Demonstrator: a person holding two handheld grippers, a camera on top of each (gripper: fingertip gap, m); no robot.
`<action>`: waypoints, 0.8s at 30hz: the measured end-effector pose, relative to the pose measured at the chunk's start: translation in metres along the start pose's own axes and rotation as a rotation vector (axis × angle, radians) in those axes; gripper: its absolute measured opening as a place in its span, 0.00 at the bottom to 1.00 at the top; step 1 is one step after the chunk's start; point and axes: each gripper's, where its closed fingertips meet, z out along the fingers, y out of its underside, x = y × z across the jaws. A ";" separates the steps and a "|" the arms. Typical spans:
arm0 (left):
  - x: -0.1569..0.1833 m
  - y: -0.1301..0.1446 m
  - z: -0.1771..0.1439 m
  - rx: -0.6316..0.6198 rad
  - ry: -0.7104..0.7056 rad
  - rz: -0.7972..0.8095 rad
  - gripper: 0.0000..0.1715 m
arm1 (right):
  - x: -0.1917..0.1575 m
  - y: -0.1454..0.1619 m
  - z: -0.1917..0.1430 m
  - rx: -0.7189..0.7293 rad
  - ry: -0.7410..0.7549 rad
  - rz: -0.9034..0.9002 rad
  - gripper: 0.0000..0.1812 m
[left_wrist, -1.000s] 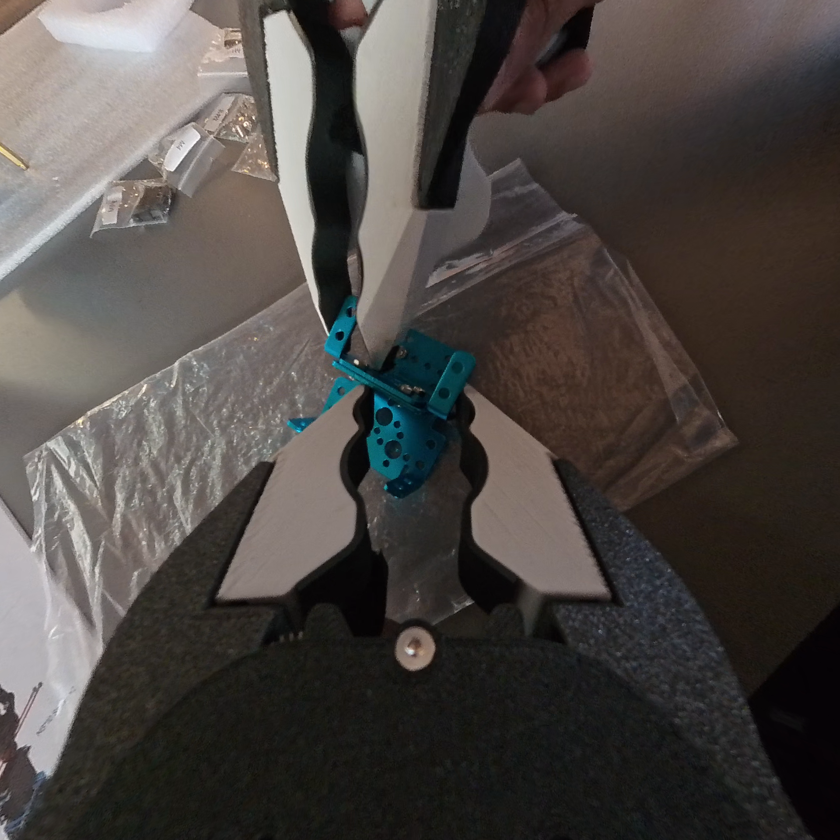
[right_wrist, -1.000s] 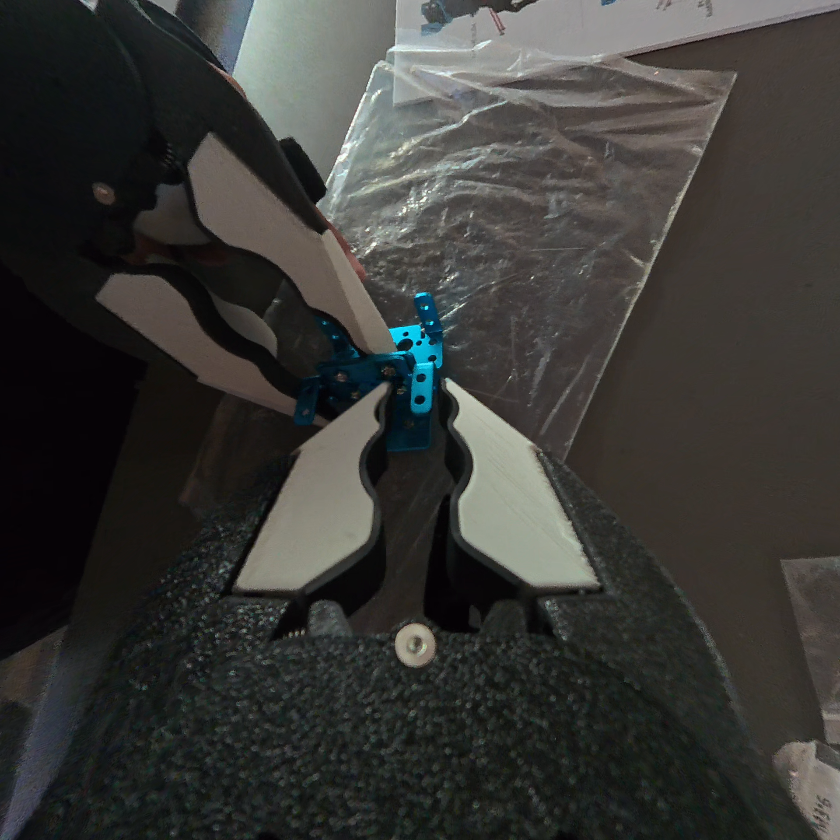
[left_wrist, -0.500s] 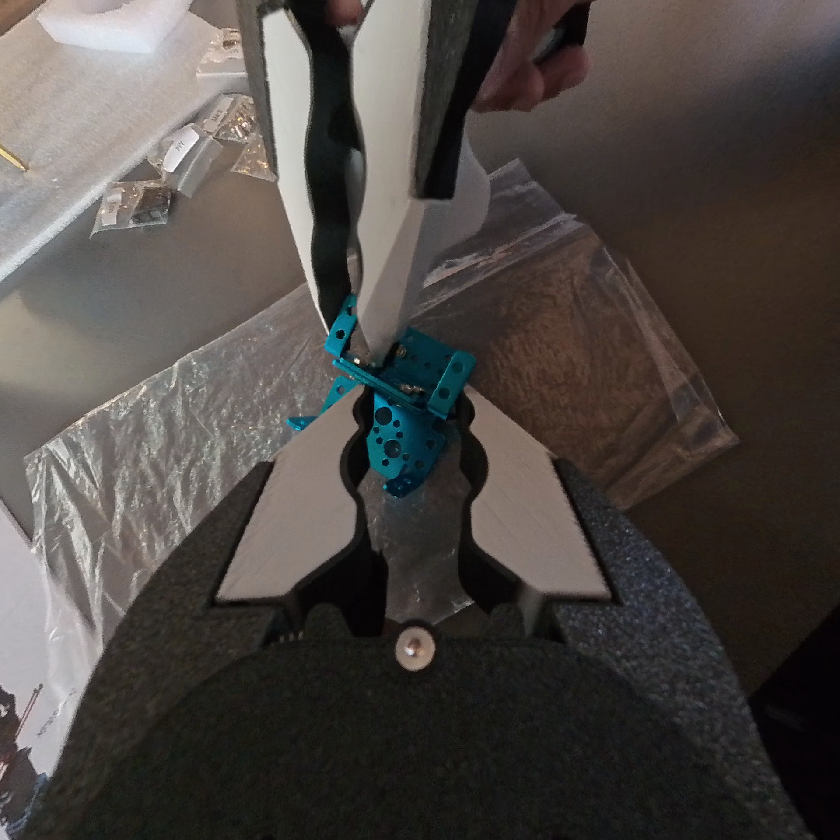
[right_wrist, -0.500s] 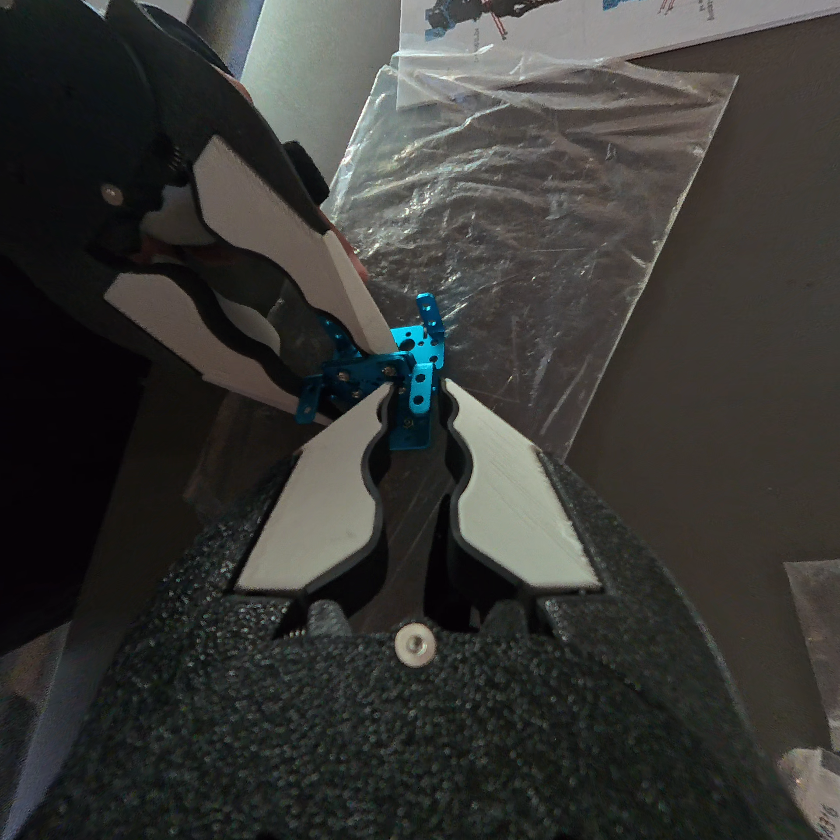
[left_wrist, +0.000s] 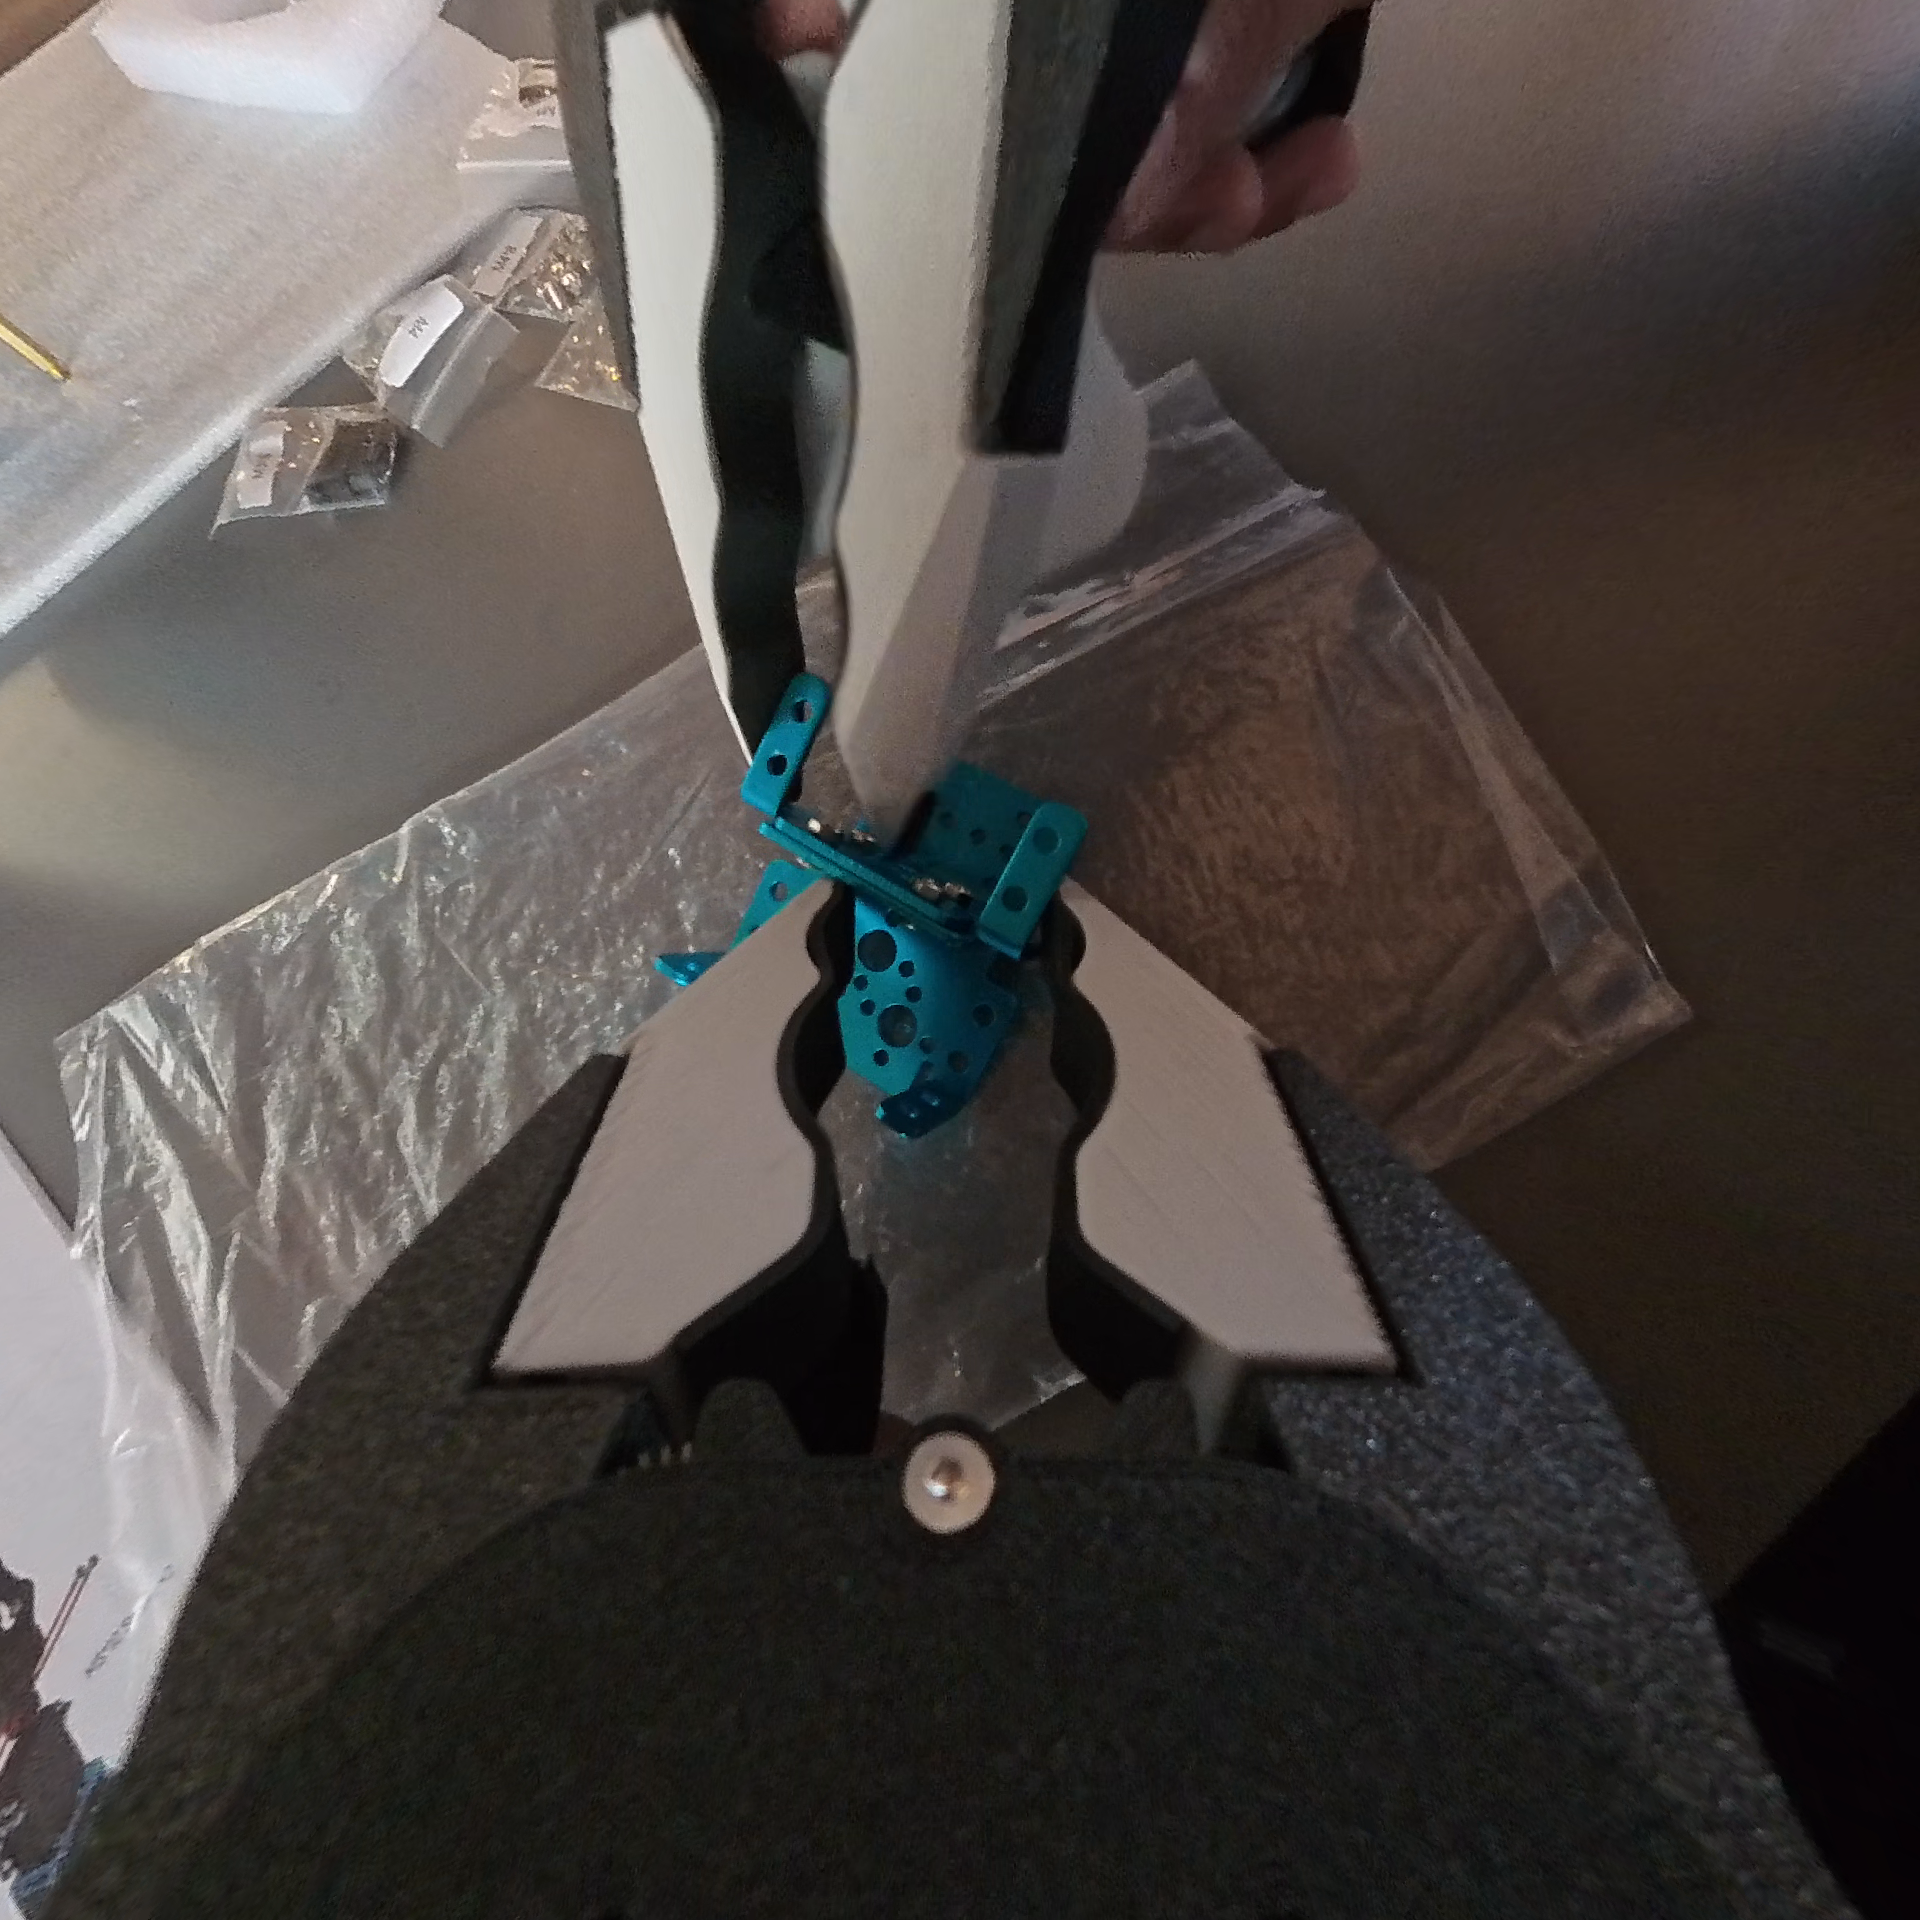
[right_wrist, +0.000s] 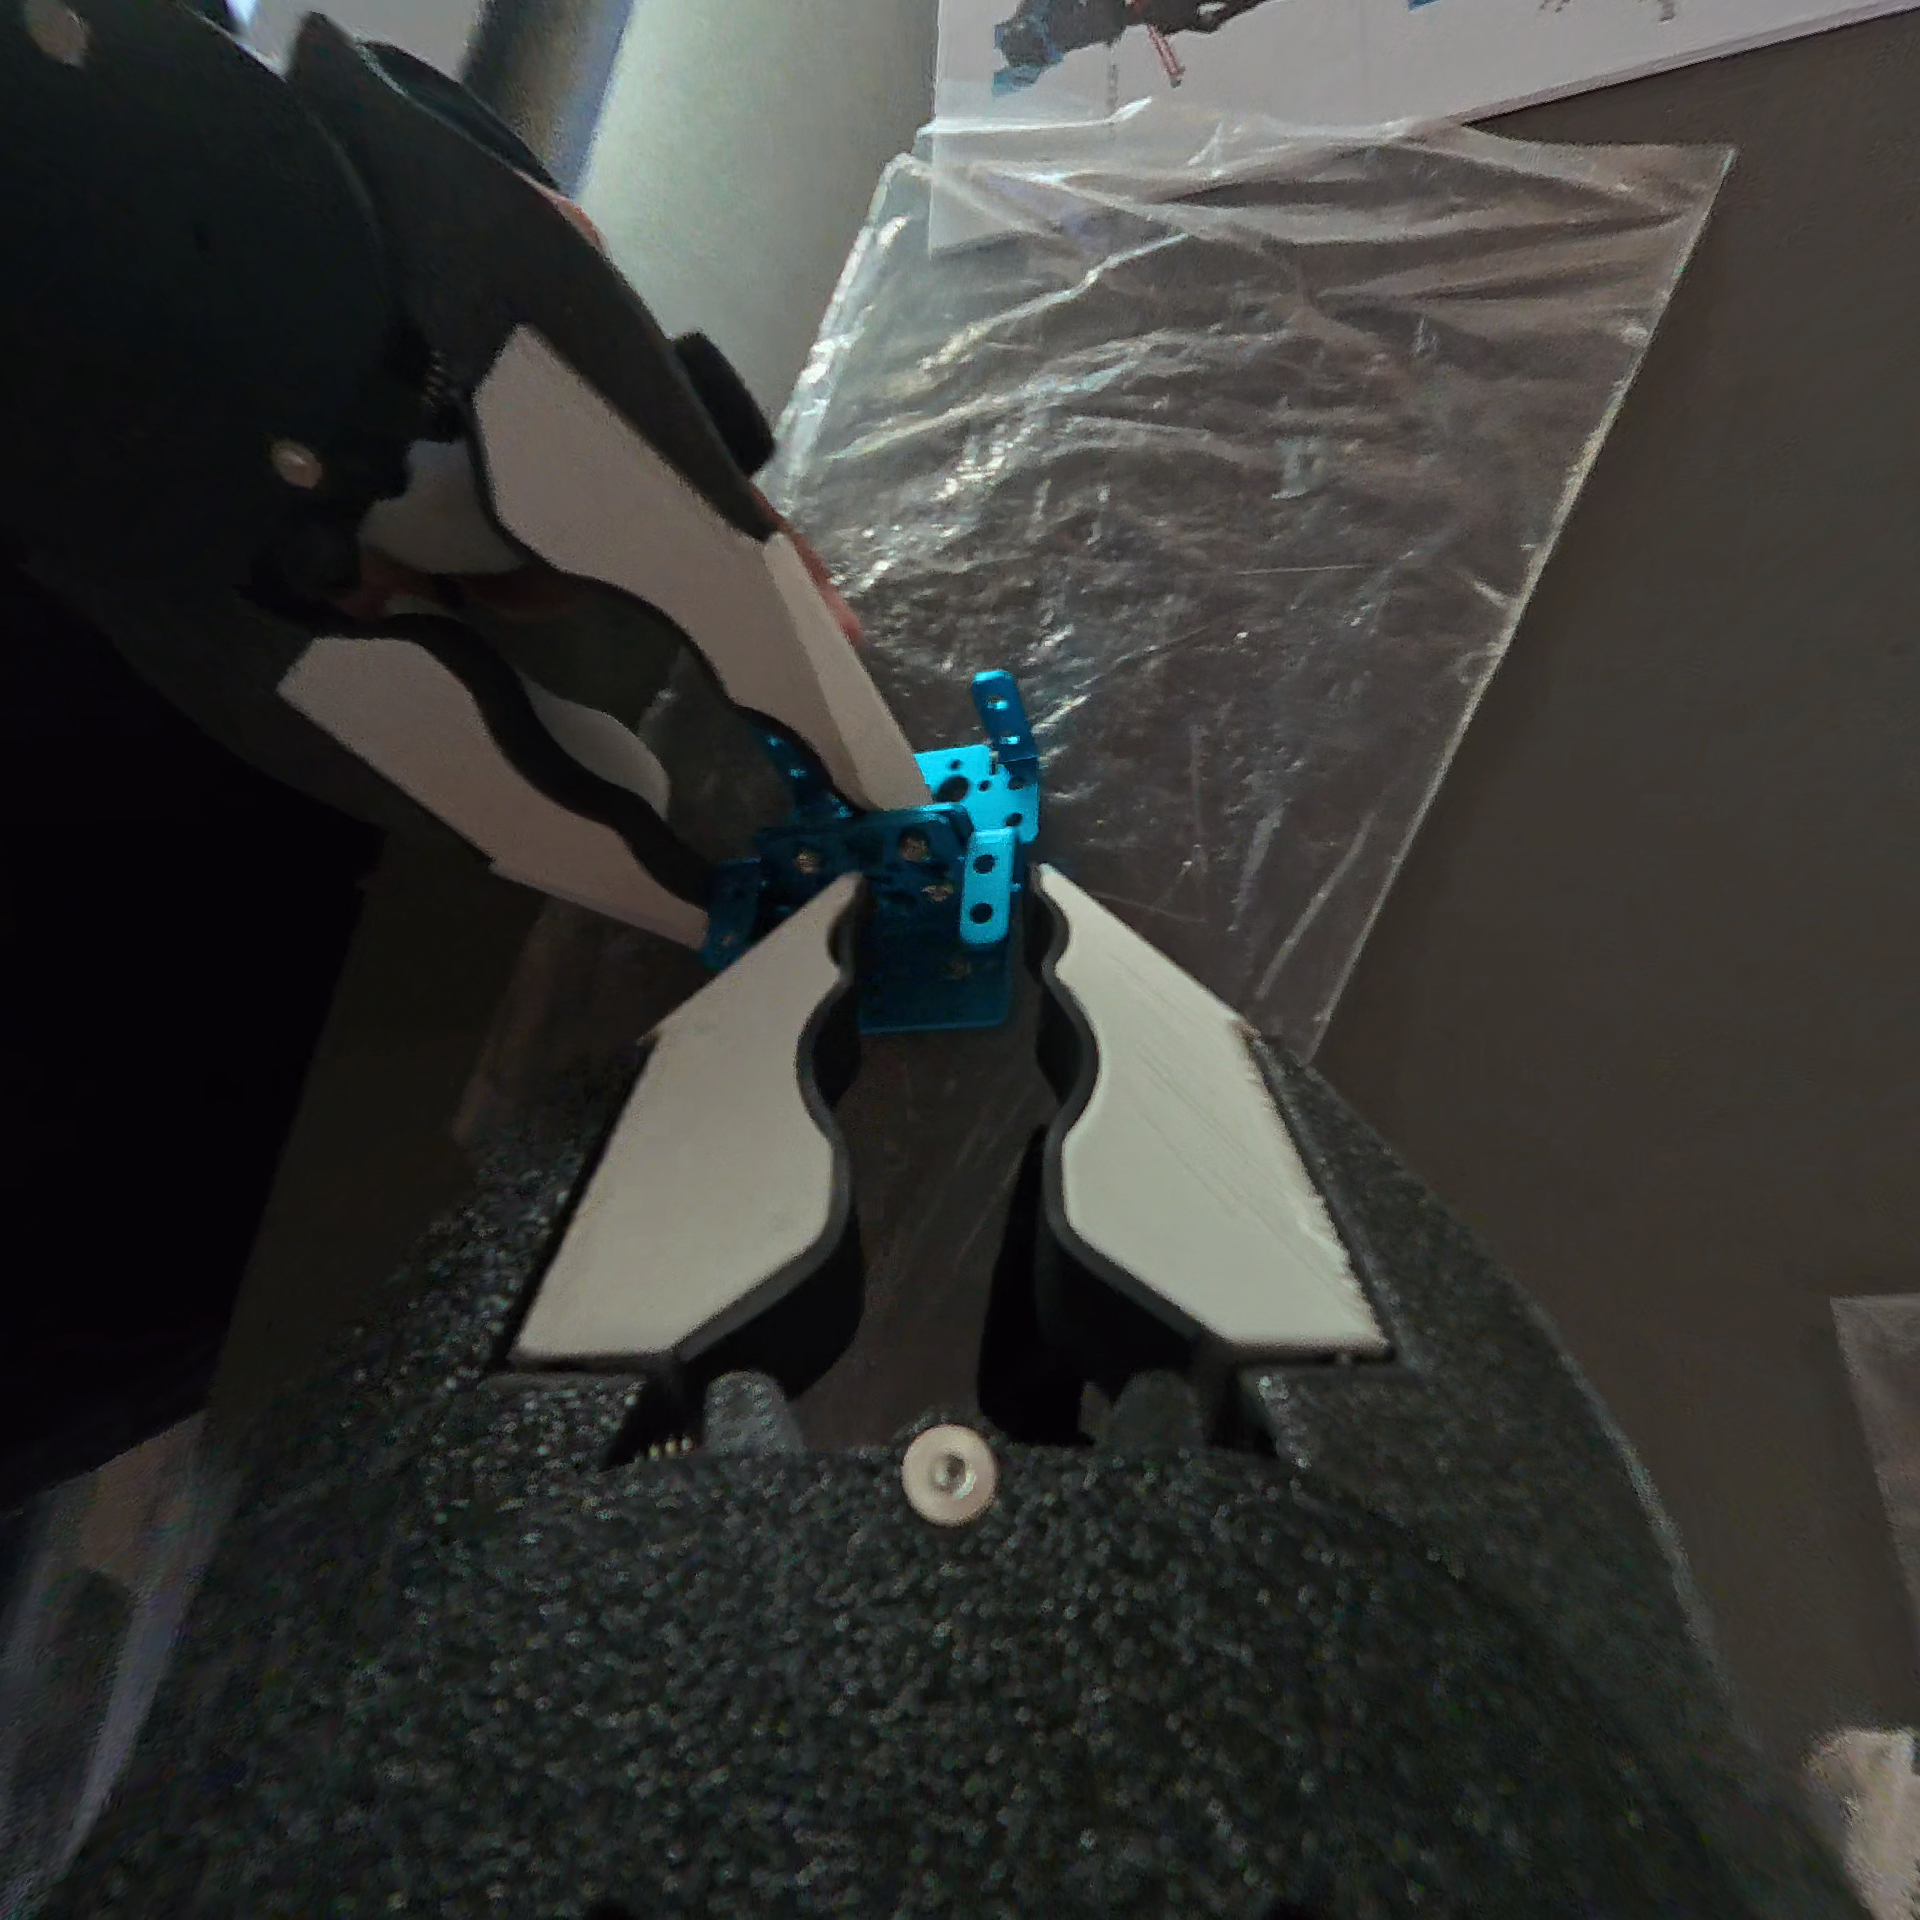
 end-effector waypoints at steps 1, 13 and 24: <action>0.000 0.000 0.000 0.000 -0.002 0.002 0.21 | 0.004 0.000 0.001 -0.005 0.045 -0.022 0.11; -0.001 0.000 0.001 -0.001 -0.005 0.003 0.21 | 0.005 0.001 0.000 -0.015 0.069 -0.041 0.09; -0.002 0.001 0.001 -0.003 -0.016 0.012 0.21 | 0.006 0.000 0.000 -0.008 0.073 -0.044 0.06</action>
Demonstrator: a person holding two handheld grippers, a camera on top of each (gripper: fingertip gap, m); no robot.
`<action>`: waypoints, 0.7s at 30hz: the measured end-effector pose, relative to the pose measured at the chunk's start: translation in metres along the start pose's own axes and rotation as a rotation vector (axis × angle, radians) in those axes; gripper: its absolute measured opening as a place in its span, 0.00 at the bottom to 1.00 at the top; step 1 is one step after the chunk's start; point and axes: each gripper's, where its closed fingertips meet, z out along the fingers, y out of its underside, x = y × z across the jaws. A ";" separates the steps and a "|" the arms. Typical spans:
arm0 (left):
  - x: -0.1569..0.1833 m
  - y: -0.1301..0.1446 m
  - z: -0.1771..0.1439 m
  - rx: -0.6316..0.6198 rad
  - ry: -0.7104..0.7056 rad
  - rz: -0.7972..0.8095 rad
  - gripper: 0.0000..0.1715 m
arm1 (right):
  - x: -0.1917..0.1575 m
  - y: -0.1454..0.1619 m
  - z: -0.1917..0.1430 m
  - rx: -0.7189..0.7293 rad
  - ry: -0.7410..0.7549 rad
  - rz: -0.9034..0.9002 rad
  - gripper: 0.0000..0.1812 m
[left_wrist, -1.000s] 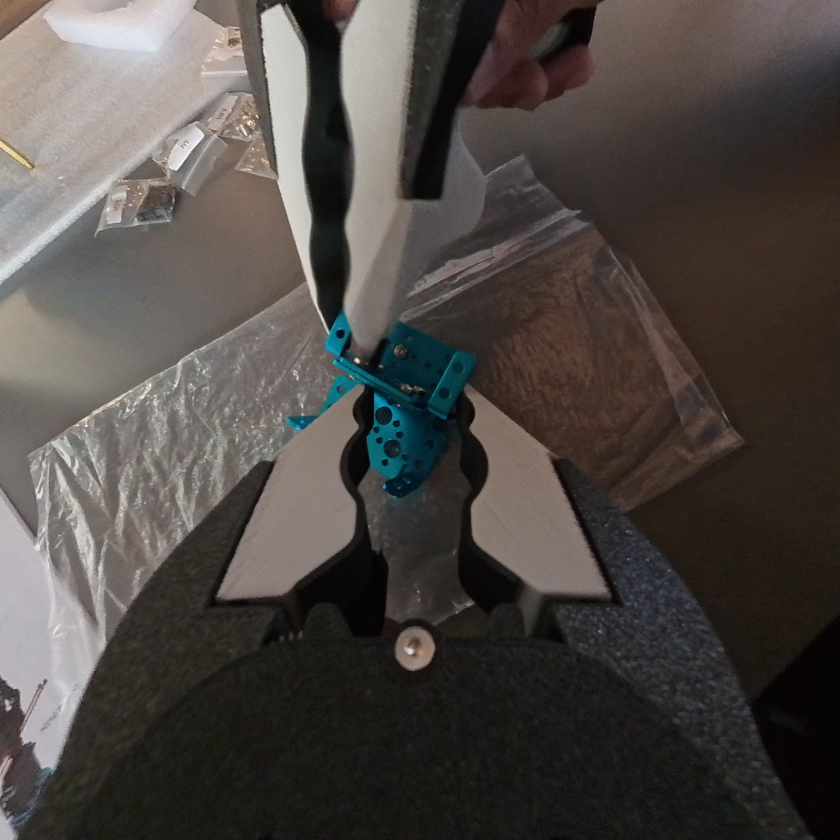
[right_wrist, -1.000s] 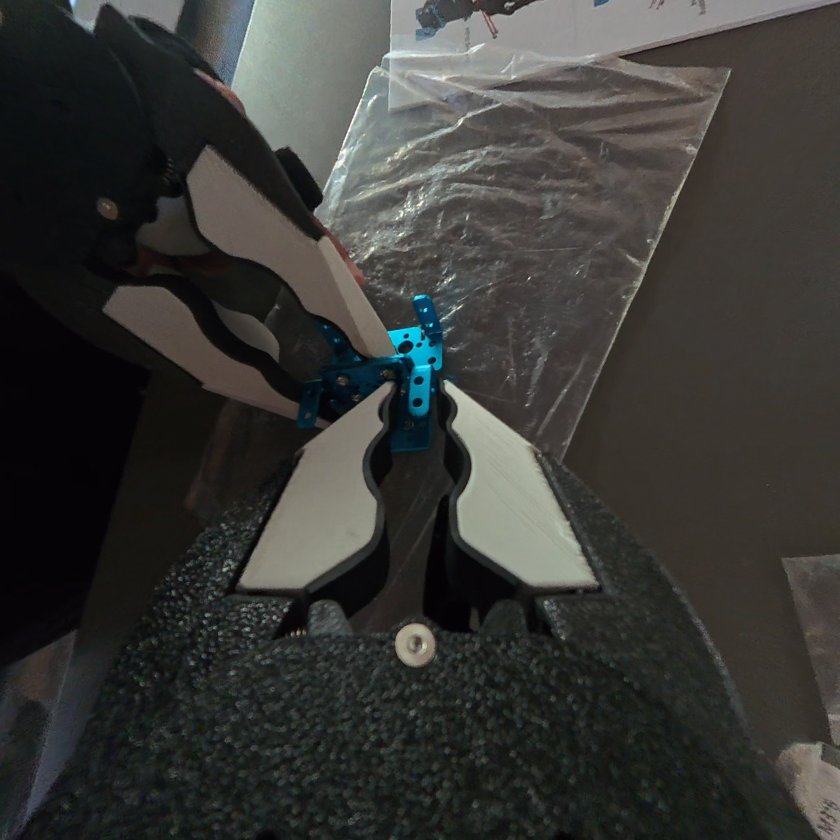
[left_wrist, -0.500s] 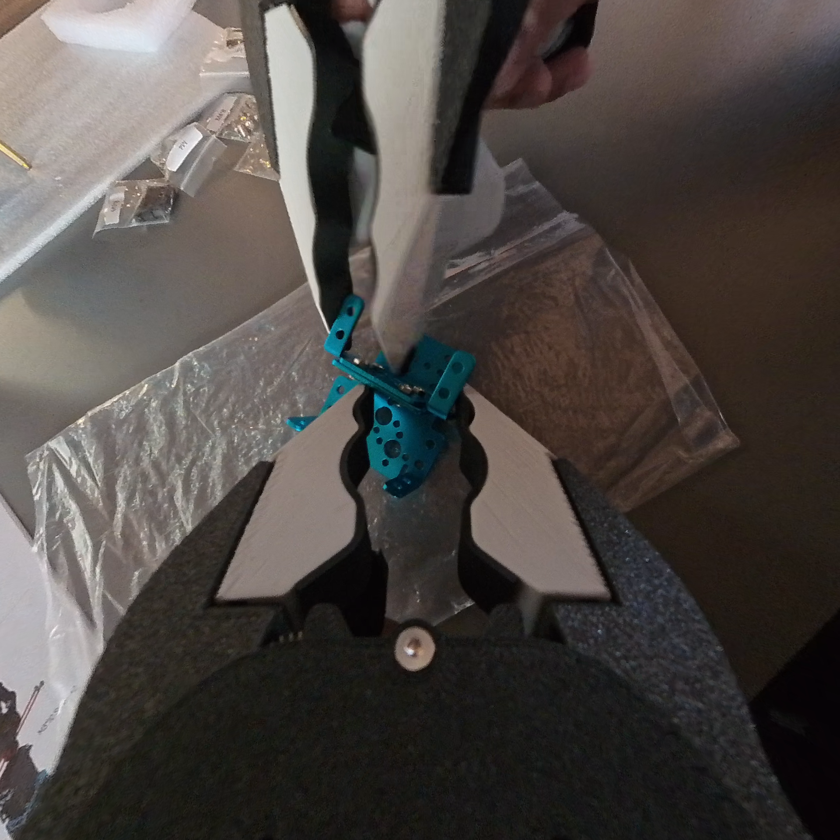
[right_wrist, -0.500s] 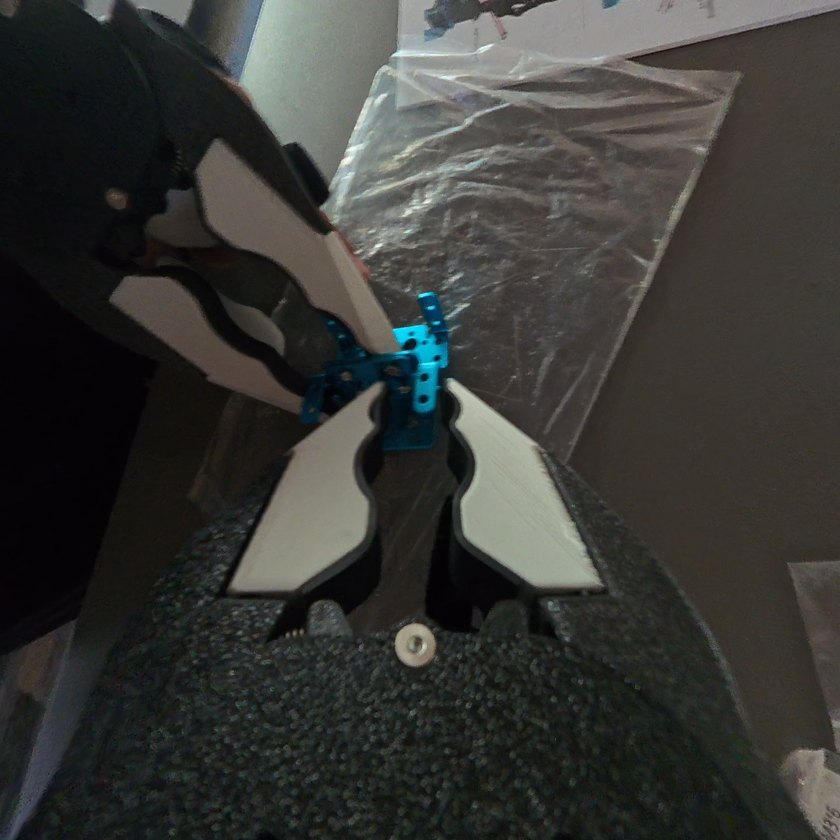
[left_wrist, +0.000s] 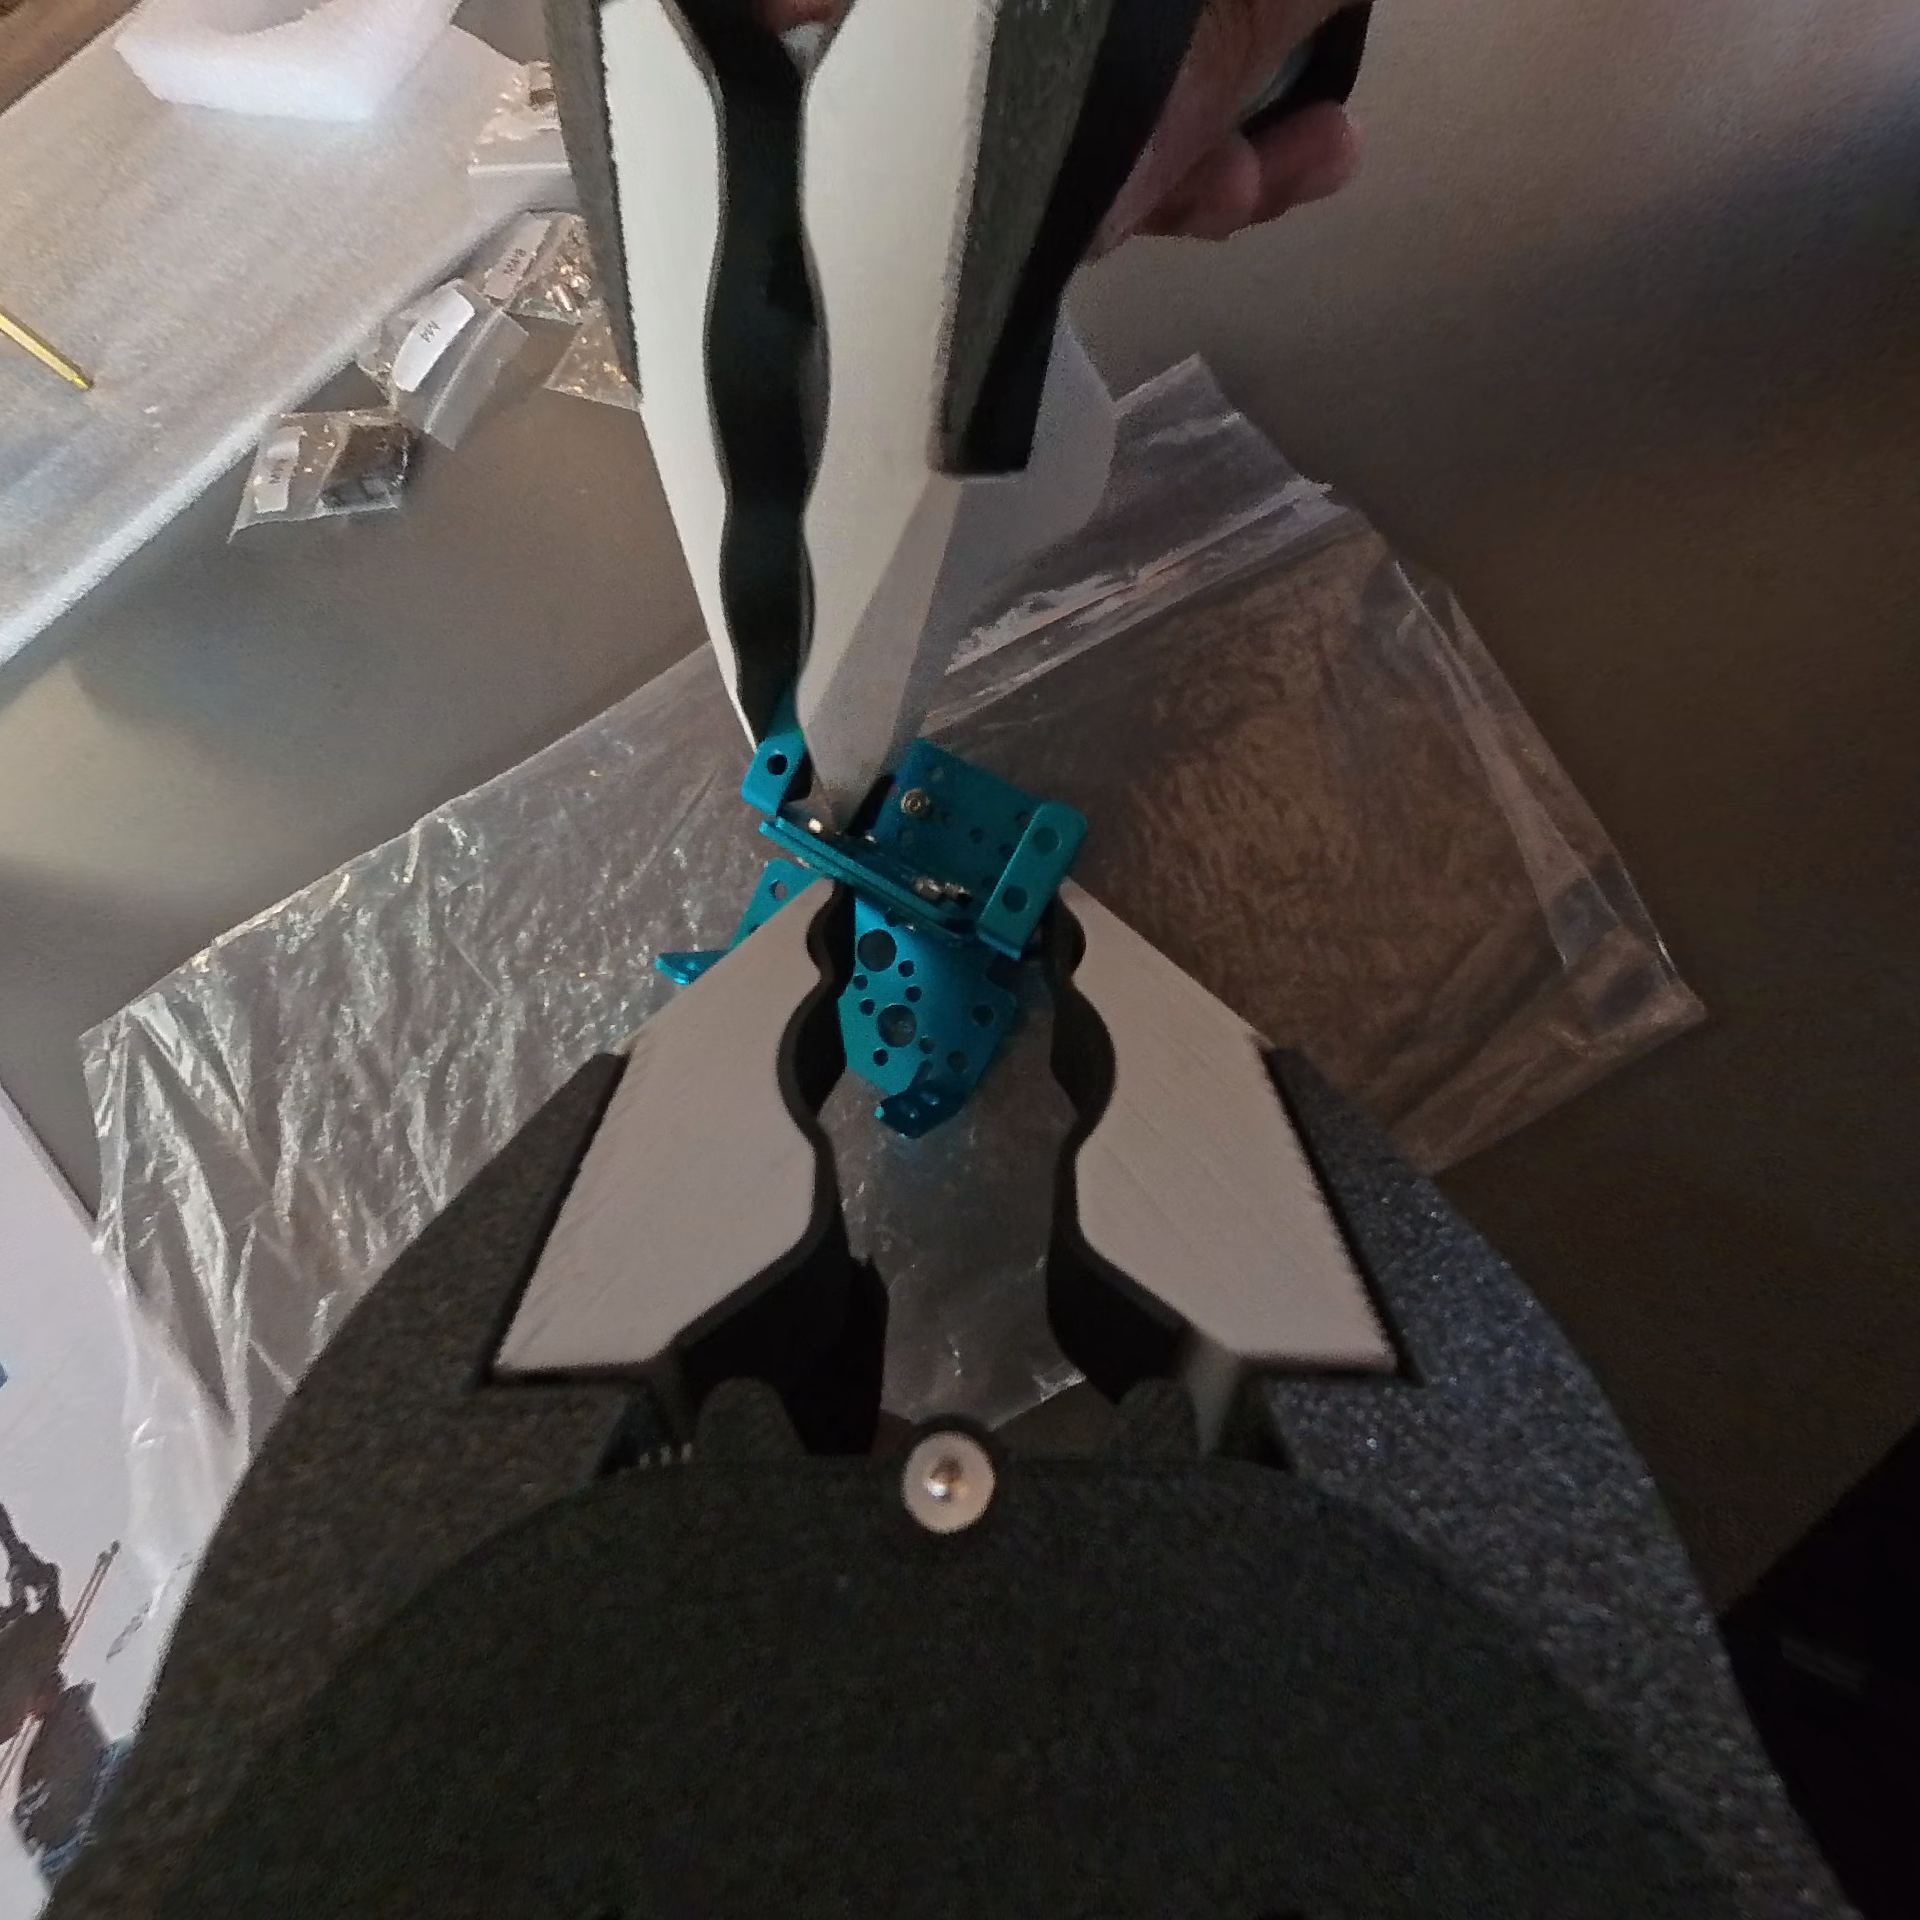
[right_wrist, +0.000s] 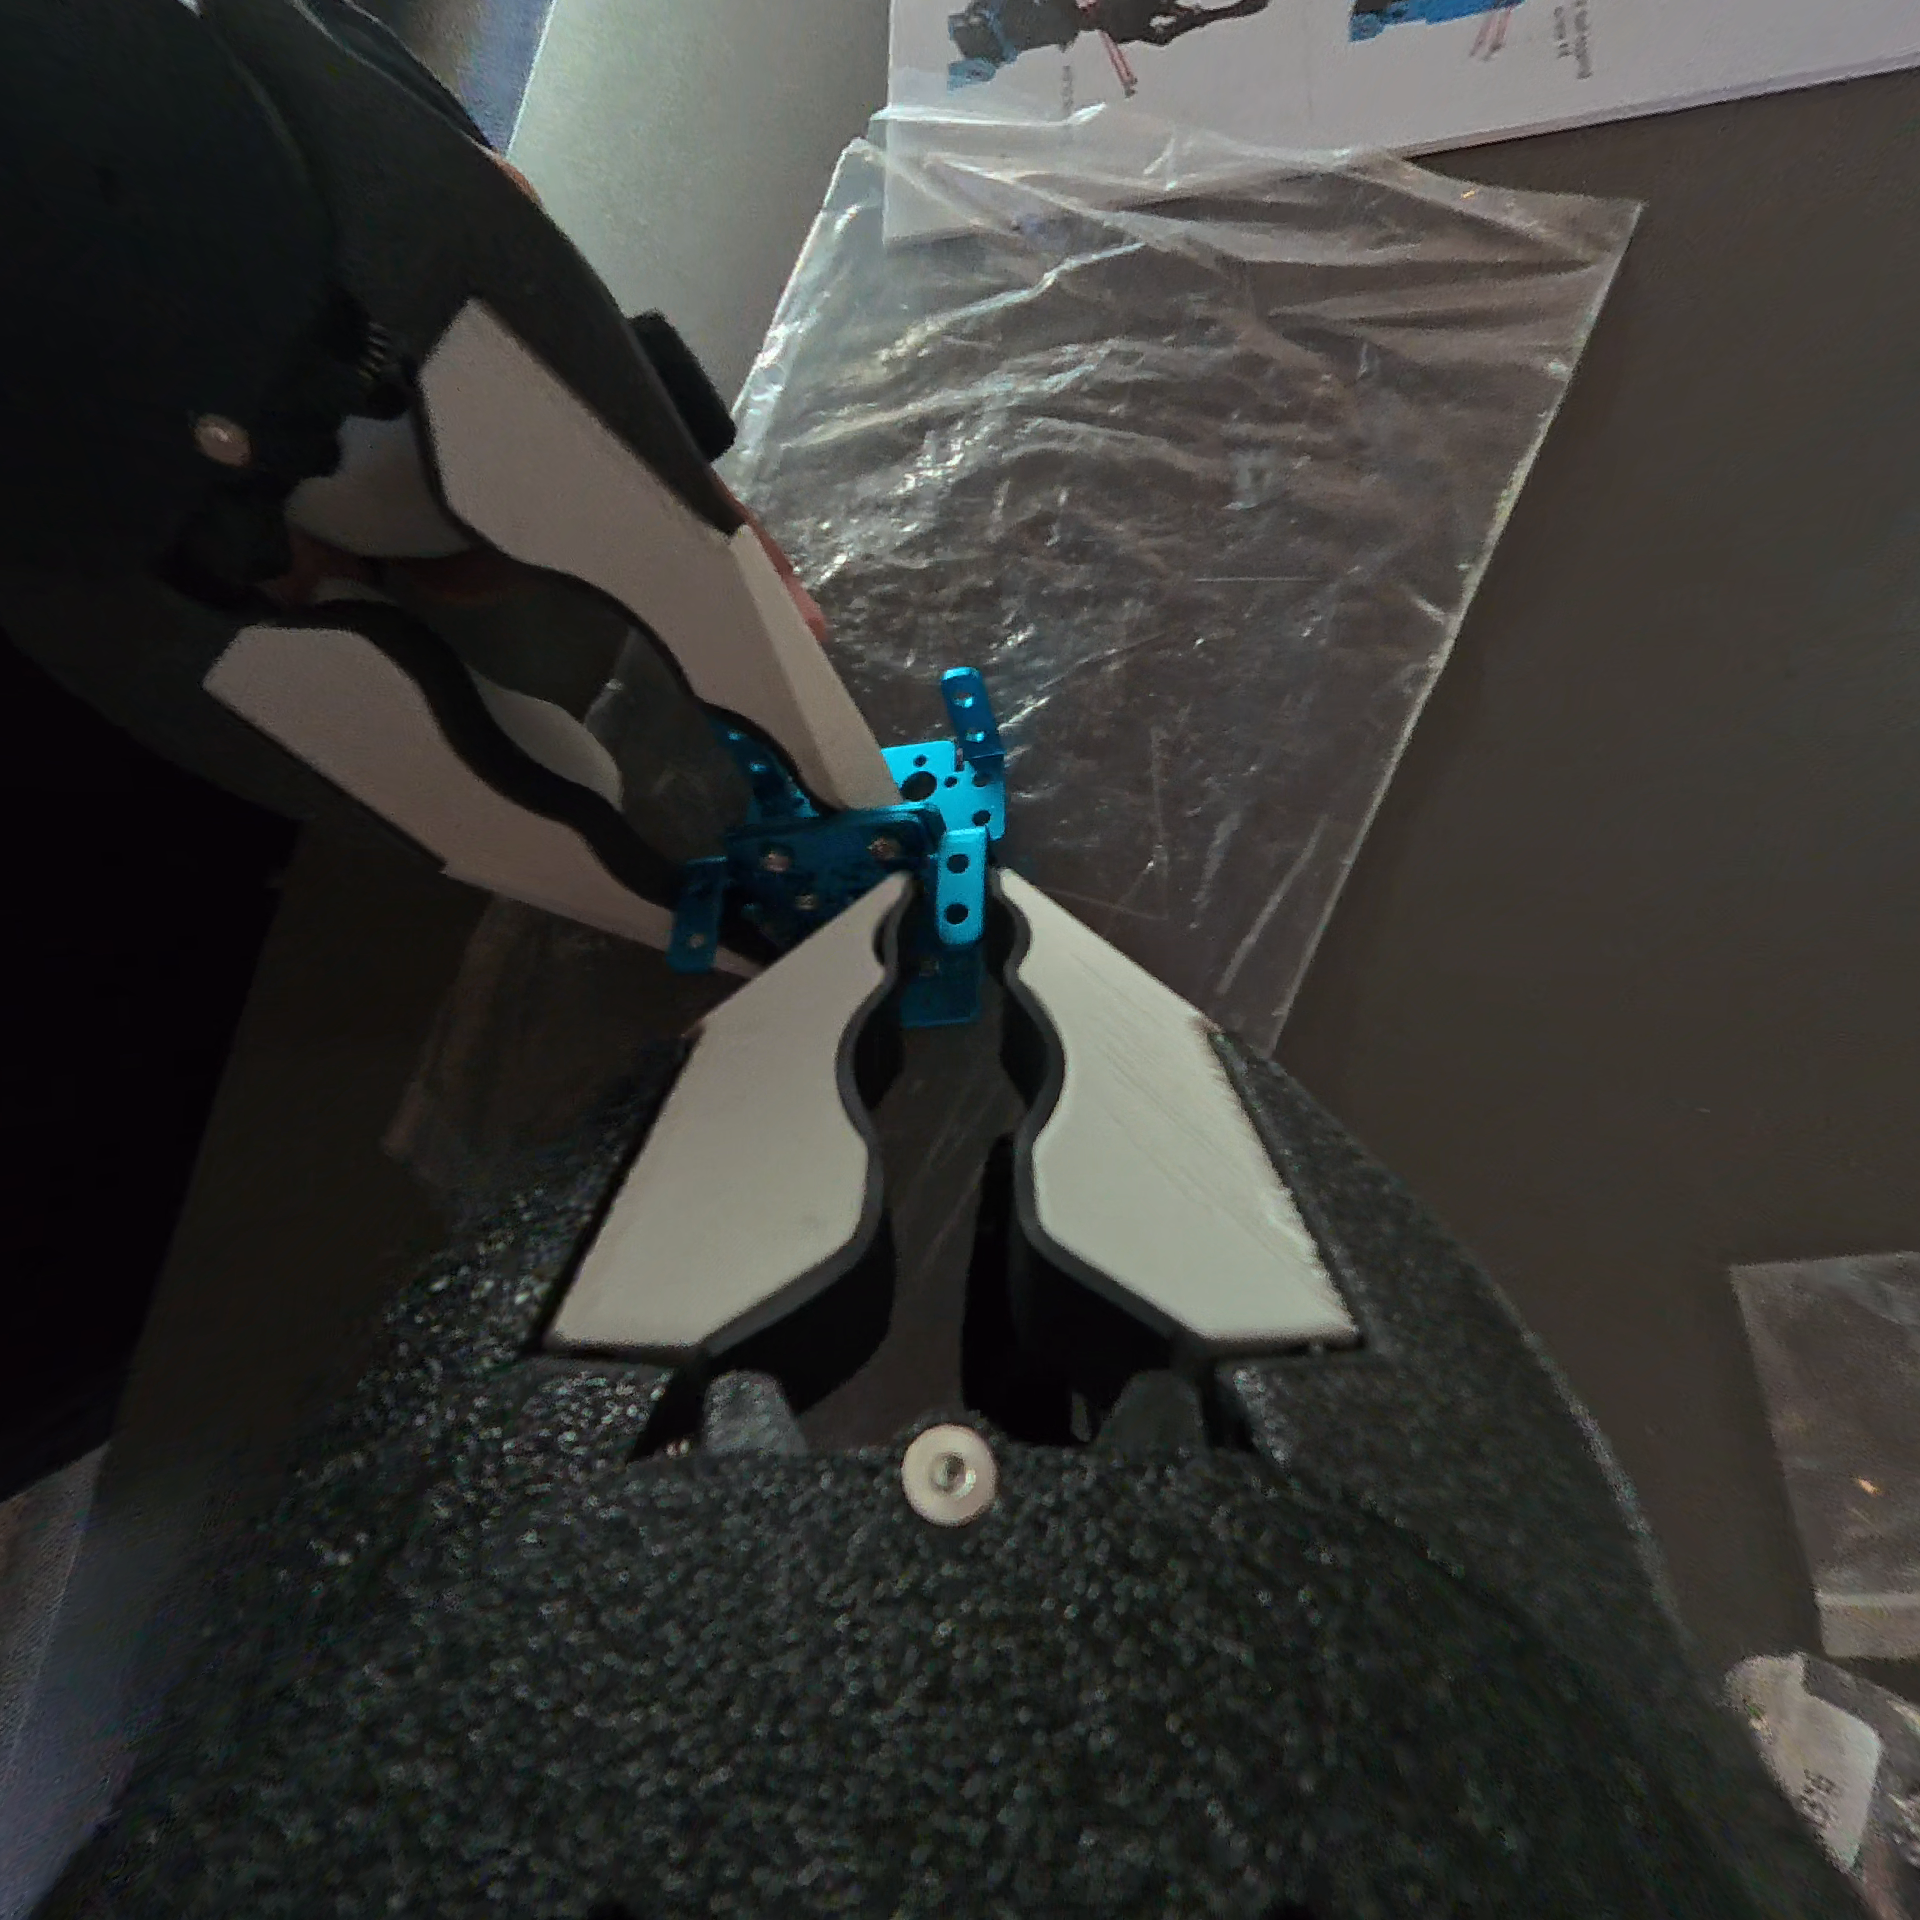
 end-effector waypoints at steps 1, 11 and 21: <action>0.000 0.000 0.000 0.000 -0.002 0.003 0.21 | 0.002 0.000 0.000 -0.002 0.008 0.005 0.04; -0.001 0.000 0.000 0.000 -0.003 0.001 0.21 | -0.015 0.000 -0.002 -0.023 -0.096 0.027 0.23; -0.001 0.001 0.000 0.001 -0.002 -0.006 0.21 | -0.010 0.002 0.002 -0.058 0.001 -0.032 0.22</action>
